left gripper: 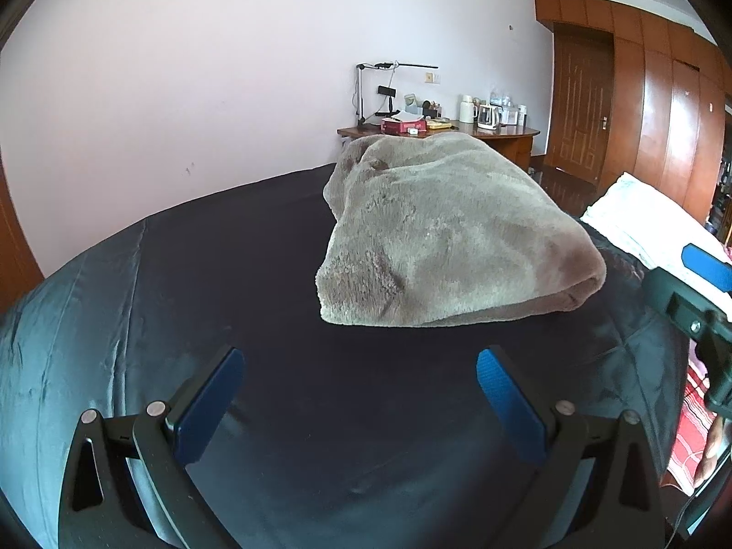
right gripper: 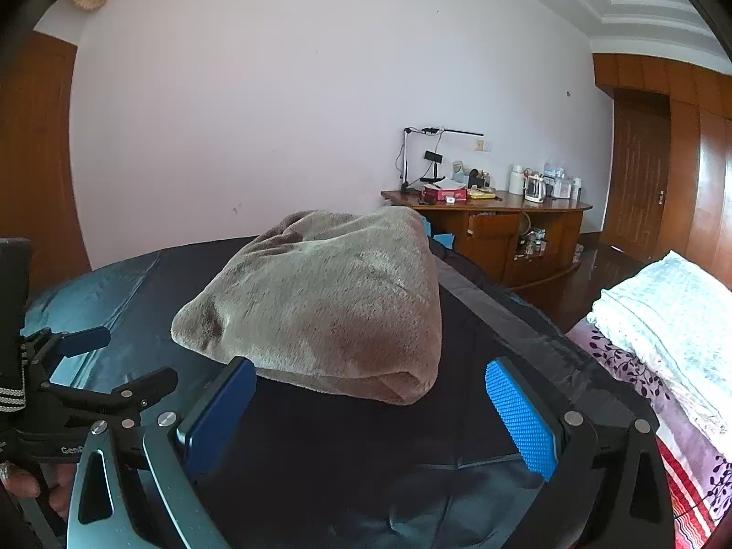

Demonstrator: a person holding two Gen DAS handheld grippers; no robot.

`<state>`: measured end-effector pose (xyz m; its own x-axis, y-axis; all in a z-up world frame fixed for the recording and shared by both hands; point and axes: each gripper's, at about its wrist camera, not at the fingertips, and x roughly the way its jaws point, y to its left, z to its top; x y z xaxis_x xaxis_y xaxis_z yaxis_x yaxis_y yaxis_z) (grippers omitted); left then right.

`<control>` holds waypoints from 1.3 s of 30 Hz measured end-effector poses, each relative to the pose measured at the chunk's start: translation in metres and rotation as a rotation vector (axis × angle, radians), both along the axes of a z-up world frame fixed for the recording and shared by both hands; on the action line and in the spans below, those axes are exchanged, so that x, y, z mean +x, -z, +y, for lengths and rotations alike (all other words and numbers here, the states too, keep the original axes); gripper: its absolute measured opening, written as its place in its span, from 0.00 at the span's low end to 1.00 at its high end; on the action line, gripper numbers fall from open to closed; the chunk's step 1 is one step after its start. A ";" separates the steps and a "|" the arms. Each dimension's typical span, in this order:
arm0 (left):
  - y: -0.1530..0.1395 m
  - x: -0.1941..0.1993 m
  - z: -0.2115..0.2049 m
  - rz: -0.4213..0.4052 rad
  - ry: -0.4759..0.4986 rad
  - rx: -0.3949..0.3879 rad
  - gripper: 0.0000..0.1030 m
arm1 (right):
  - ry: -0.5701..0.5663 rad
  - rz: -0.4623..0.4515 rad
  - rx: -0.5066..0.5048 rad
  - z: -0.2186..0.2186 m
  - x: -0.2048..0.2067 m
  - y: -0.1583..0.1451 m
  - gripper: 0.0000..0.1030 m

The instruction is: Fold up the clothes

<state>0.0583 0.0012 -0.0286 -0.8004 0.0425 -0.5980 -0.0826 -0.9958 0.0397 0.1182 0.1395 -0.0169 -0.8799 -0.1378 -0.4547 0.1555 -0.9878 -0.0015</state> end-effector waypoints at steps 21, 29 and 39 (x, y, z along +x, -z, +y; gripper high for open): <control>0.005 0.001 0.000 -0.025 0.004 0.001 0.99 | -0.010 -0.005 0.011 -0.009 0.002 0.003 0.99; -0.024 0.021 -0.010 0.102 -0.042 0.019 0.99 | 0.066 0.172 0.023 -0.004 0.026 -0.020 0.99; -0.024 0.030 -0.007 0.147 -0.010 -0.019 0.99 | 0.018 0.078 0.040 -0.016 0.011 -0.007 0.99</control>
